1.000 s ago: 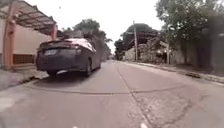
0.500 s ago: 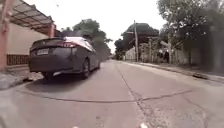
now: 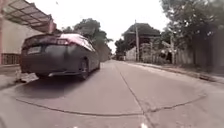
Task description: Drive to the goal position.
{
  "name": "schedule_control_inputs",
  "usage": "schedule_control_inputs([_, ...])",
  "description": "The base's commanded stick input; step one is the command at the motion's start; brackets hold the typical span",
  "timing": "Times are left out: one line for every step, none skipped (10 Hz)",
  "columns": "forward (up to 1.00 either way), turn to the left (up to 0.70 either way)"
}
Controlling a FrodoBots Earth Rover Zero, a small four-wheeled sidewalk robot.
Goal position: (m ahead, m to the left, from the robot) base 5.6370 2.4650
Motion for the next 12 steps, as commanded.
schedule_control_inputs([0.70,0.00])
schedule_control_inputs([0.70,0.00])
schedule_control_inputs([0.70,0.00])
schedule_control_inputs([0.70,0.00])
schedule_control_inputs([0.70,0.00])
schedule_control_inputs([0.70,0.00])
schedule_control_inputs([0.70,0.00])
schedule_control_inputs([0.70,0.00])
schedule_control_inputs([0.70,0.00])
schedule_control_inputs([0.70,0.00])
schedule_control_inputs([0.70,0.00])
schedule_control_inputs([0.70,0.00])
